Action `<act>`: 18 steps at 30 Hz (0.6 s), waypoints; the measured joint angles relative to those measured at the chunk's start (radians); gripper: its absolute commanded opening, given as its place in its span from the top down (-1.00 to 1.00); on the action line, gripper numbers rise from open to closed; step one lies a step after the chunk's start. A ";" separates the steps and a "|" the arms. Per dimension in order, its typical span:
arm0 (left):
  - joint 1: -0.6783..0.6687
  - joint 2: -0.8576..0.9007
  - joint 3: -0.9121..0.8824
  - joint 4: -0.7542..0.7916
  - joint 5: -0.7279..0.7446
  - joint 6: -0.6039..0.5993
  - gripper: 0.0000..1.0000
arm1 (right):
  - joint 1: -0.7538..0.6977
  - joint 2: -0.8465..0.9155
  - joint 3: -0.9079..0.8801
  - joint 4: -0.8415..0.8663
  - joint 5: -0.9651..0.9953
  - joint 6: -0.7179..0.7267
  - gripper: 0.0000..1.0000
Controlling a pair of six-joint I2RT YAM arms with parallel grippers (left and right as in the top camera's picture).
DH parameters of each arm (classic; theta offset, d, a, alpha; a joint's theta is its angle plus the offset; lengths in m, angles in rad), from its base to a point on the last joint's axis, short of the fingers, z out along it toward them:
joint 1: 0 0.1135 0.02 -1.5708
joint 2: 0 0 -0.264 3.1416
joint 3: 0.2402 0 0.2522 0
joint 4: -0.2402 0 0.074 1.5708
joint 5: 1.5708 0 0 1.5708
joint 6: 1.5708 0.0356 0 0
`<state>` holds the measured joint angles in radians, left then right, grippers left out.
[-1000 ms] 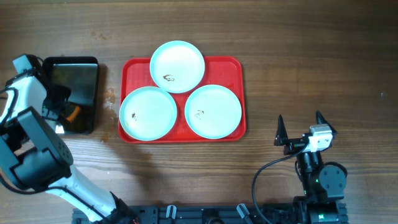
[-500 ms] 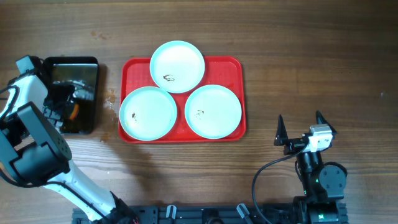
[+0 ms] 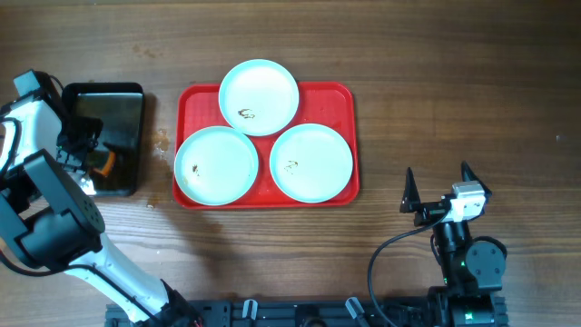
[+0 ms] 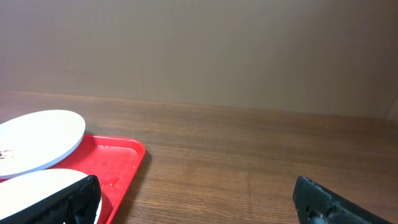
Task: Clean dirty plates on tray and stack at the side
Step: 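Lower the left gripper and grasp the green-orange sponge in the pan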
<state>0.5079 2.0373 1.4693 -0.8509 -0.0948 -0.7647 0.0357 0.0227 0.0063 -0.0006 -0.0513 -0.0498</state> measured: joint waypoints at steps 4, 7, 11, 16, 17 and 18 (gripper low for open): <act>0.000 0.000 0.000 0.005 0.000 -0.001 -0.25 | 0.000 0.000 0.000 0.000 0.000 0.000 -0.99; 0.000 0.000 0.000 0.013 0.000 -0.001 -0.29 | 0.000 0.000 0.000 0.000 0.000 0.000 -0.99; 0.000 0.000 0.000 0.020 0.000 -0.001 -0.32 | 0.000 0.000 0.000 0.000 0.000 0.000 -0.99; 0.000 0.000 0.000 0.021 0.000 -0.004 -0.28 | 0.000 0.000 0.000 0.000 0.000 0.000 -0.99; 0.000 0.000 0.000 0.021 -0.001 -0.006 -0.28 | 0.000 0.000 0.000 0.000 0.000 0.000 -0.99; 0.000 0.000 0.000 0.021 -0.001 -0.008 -0.26 | 0.000 0.000 0.000 0.000 0.000 0.000 -0.99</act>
<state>0.5079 2.0373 1.4693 -0.8303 -0.0956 -0.7731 0.0353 0.0227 0.0063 -0.0002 -0.0509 -0.0498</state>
